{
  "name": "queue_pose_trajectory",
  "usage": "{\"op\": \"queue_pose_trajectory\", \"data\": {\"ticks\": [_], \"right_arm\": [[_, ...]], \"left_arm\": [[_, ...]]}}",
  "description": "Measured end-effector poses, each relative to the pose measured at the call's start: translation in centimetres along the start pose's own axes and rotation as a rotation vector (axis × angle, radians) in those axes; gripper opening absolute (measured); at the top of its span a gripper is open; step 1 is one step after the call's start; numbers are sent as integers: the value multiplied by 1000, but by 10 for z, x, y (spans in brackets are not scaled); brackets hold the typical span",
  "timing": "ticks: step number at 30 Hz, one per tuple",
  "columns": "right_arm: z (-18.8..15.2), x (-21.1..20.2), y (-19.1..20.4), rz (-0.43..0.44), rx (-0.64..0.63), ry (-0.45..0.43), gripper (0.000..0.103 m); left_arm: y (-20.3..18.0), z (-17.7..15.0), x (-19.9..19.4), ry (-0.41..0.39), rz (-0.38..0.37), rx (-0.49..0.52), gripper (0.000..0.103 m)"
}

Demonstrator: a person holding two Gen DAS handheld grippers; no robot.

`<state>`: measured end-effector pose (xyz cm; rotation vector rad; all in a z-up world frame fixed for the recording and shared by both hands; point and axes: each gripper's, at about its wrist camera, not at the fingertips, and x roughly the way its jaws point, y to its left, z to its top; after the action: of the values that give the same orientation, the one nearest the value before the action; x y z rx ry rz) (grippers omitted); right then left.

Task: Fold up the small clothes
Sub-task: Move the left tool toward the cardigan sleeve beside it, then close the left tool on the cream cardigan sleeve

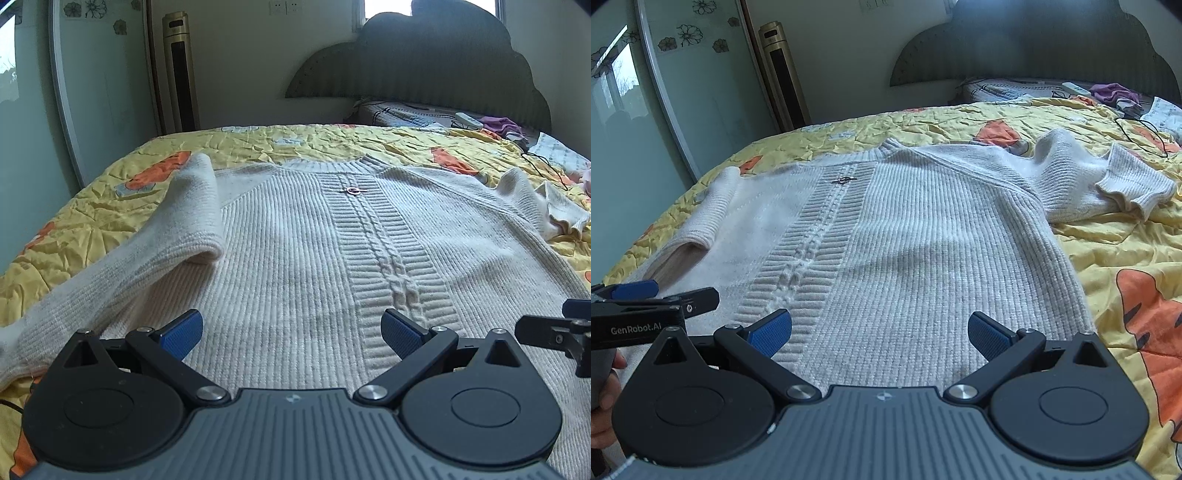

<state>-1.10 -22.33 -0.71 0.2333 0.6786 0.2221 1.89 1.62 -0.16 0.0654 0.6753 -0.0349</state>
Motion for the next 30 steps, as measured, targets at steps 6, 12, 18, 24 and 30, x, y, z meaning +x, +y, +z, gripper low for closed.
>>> {"op": "queue_pose_trajectory", "data": {"ticks": [6, 12, 18, 24, 30], "right_arm": [[0, -1, 0, 4, -3, -2, 103], [-2, 5, 2, 13, 8, 23, 103], [-3, 5, 5, 25, -2, 23, 103], [-4, 7, 2, 30, 17, 29, 103], [-6, 7, 6, 42, 4, 30, 103]], "left_arm": [[34, 12, 9, 14, 32, -131, 103], [51, 11, 2, 3, 97, -157, 103], [75, 4, -11, 2, 167, -222, 103], [120, -10, -20, -2, 284, -377, 103], [183, -35, -24, 12, 142, -763, 103]]}}
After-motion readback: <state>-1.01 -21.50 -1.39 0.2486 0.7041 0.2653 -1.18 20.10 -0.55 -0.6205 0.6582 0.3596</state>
